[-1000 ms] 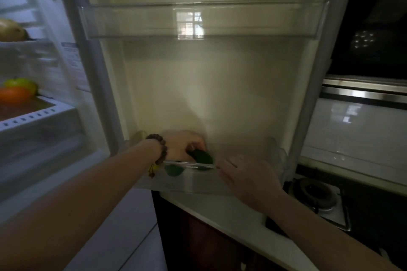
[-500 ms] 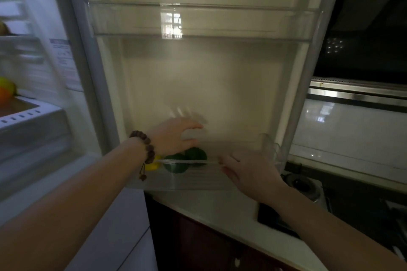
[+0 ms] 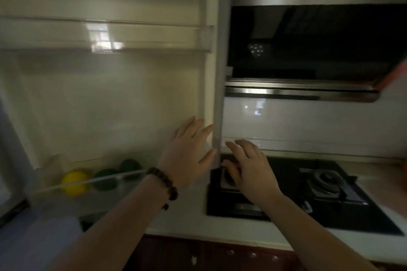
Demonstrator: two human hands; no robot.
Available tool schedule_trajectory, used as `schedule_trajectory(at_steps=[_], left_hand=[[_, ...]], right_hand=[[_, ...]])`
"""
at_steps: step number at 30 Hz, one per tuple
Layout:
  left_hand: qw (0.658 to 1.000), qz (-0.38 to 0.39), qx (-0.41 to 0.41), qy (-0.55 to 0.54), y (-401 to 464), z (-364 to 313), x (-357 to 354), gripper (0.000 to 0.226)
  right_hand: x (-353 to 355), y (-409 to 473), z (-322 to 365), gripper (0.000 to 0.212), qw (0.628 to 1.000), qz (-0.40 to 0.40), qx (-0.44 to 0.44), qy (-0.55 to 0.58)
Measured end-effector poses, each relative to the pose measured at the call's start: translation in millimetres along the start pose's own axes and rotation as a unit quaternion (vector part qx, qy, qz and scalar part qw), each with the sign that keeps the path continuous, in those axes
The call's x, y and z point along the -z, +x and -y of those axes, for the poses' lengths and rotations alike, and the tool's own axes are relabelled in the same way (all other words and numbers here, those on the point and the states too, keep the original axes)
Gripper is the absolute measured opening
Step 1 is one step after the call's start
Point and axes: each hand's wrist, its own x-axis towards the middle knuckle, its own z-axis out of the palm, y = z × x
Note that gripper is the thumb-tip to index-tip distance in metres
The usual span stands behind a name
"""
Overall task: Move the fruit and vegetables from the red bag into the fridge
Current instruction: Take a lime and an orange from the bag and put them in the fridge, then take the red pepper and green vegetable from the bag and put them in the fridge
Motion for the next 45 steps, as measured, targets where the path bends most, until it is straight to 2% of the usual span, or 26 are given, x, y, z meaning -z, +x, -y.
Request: schedule_trajectory(at_steps=[8, 13, 19, 26, 32, 38, 45], left_hand=[[0.993, 0.04, -0.091, -0.064, 61, -178, -94, 0.062], [0.986, 0.061, -0.126, -0.093, 77, -307, -165, 0.062], [0.968, 0.097, -0.165, -0.16, 81, -438, -230, 0.063], [0.952, 0.11, -0.223, -0.18, 93, -547, -290, 0.063], [0.949, 0.12, -0.231, -0.178, 128, -610, -359, 0.063], [0.953, 0.128, -0.2, -0.188, 202, -663, -448, 0.062], [0.953, 0.195, -0.144, -0.181, 293, -712, -551, 0.063]], right_hand=[[99, -124, -155, 0.047, 0.974, -0.037, -0.203, -0.096], [172, -219, -245, 0.046, 0.936, -0.052, -0.315, -0.152], [240, -314, -312, 0.05, 0.882, -0.04, -0.424, -0.201], [267, -364, -382, 0.049, 0.86, -0.032, -0.466, -0.205], [271, -374, -464, 0.048, 0.858, -0.016, -0.477, -0.188], [269, -361, -596, 0.05, 0.861, 0.02, -0.478, -0.174], [268, -322, -760, 0.047, 0.869, 0.068, -0.466, -0.153]])
